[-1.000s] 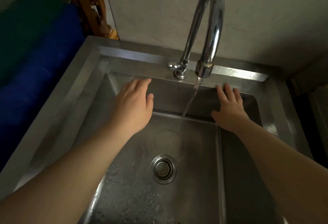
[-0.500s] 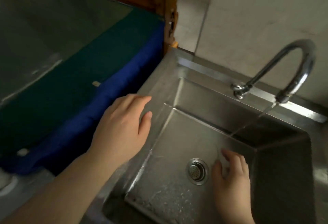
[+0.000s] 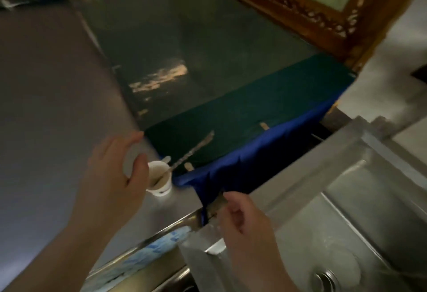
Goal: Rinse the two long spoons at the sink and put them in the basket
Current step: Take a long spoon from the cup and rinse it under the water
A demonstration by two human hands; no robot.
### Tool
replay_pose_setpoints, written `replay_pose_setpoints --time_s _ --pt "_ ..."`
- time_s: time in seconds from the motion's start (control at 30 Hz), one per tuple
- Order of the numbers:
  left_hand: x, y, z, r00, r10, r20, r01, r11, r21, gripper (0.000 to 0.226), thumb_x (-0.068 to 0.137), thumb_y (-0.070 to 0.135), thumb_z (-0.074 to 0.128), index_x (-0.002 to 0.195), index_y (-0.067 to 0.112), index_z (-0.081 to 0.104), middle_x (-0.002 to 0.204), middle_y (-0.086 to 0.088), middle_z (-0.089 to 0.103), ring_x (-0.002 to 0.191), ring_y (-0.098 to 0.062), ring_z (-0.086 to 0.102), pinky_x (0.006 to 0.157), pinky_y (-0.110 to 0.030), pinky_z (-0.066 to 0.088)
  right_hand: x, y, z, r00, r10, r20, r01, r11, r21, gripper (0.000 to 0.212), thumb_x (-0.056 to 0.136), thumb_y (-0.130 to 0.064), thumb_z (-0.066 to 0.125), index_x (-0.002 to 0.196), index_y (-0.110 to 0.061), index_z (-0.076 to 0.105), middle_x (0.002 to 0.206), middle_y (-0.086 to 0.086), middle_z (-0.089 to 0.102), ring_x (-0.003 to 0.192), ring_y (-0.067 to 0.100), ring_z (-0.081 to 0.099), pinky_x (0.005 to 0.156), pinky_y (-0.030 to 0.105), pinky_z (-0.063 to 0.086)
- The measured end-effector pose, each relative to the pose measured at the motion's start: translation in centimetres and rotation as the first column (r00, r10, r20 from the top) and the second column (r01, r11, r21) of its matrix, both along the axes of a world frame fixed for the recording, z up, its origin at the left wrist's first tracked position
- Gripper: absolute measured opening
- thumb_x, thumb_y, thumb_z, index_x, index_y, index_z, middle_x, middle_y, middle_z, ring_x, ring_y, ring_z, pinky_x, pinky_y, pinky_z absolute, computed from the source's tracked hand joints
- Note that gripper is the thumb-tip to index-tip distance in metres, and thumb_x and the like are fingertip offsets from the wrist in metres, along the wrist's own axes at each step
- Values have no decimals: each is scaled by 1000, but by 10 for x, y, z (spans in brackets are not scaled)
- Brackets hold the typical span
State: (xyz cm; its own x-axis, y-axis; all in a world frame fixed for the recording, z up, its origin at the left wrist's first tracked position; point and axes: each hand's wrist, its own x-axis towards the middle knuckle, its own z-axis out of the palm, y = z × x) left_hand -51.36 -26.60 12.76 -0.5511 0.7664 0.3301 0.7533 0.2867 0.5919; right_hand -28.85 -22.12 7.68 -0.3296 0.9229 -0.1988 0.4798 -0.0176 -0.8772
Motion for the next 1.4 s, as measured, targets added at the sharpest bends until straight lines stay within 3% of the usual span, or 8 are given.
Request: replay_pose_setpoints --time_s 0.13,0.33,0.53,0.73,0.87,1.03,1.33,1.4 --pt "-30 -27 -54 961 129 244 -91 983 -158 55 86 22 64 134 35 42 122 14 46 109 -13 50 90 -39 46 -50 11 4 995 -73 -60 58 971 -232 23 82 -43 67 103 -46 58 87 -13 70 79 8 70 77 36 58" --pt "-28 -29 -112 802 96 589 68 966 -250 83 62 62 74 133 50 32 135 20 47 119 -7 53 96 -37 48 -100 45 13 981 -186 -49 175 969 -174 21 85 -51 65 98 -35 61 85 -8 73 66 -3 67 49 9 46" --pt "-22 -15 -122 812 2 584 97 986 -138 65 66 57 81 117 63 41 121 30 54 109 10 54 84 -17 43 -118 59 10 981 -194 -8 192 972 -135 18 97 -39 51 88 -28 63 74 -5 72 51 -6 62 49 15 41" --pt "-27 -14 -127 813 -2 582 92 988 -126 63 67 55 81 118 58 44 116 34 55 107 19 50 71 -5 42 -116 56 12 990 -133 38 136 988 -70 20 98 -37 51 85 -28 63 73 -14 72 59 -9 65 45 10 43" --pt "-28 -16 -129 824 -14 567 109 985 -133 65 68 55 79 122 52 44 117 33 54 109 19 49 72 4 41 -111 49 11 991 -123 51 128 986 -107 20 99 -35 50 86 -28 64 77 -16 73 64 -5 67 61 21 50" --pt "-29 -14 -128 828 -22 560 124 981 -146 65 65 60 75 121 54 43 119 31 54 108 13 54 74 -5 43 -104 41 13 985 -169 37 172 976 -131 19 99 -33 51 86 -30 65 76 -13 73 63 1 68 65 26 55" --pt "-31 -14 -121 829 -36 558 148 976 -157 60 59 68 68 110 69 36 109 43 48 104 27 47 68 0 39 -101 41 31 994 -97 53 97 995 6 23 99 -36 47 81 -30 60 77 -21 69 69 -2 65 68 28 55" --pt "-30 -14 -120 830 -37 557 150 976 -158 59 60 66 68 110 68 37 109 43 48 101 19 53 71 -2 38 -101 42 32 994 -95 48 96 995 -15 22 99 -36 47 83 -30 60 77 -21 69 69 -3 66 68 28 55"
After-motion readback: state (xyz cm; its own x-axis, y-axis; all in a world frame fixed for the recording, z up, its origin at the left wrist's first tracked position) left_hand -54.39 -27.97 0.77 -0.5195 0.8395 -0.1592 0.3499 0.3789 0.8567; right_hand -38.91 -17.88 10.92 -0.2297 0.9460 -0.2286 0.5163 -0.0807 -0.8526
